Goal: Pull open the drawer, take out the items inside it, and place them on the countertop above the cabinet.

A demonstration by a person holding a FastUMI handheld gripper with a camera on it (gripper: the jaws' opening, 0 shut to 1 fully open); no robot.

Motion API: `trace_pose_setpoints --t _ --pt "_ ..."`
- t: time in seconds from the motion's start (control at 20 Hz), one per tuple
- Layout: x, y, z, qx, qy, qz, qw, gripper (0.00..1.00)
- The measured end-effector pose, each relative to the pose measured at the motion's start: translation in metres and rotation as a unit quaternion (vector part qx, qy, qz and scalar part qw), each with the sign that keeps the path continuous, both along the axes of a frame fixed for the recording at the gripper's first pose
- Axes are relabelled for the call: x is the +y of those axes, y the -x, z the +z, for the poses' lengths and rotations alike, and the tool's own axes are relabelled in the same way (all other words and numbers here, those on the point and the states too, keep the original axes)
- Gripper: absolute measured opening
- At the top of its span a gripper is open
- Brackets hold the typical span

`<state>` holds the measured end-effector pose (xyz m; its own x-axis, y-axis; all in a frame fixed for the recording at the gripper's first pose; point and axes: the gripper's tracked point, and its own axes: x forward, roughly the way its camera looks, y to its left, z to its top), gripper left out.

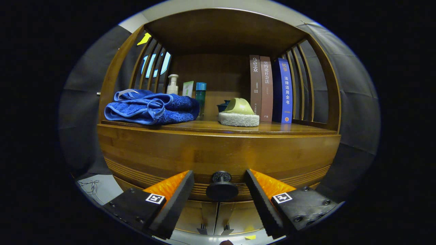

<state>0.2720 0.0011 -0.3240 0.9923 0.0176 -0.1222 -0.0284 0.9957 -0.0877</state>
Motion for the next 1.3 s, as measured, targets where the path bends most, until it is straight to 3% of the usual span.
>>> trace_pose_setpoints --t 0.15,0.45,1.05,1.3 --pt "-0.001 0.006 -0.005 0.016 0.003 0.0 1.0 0.99" --pt "-0.01 0.039 0.032 0.018 -0.003 -0.002 1.0 0.99" --pt "-0.016 0.167 0.116 -0.005 -0.019 0.02 1.0 0.99" --pt "-0.019 0.201 0.151 -0.013 -0.032 0.024 0.999 0.99"
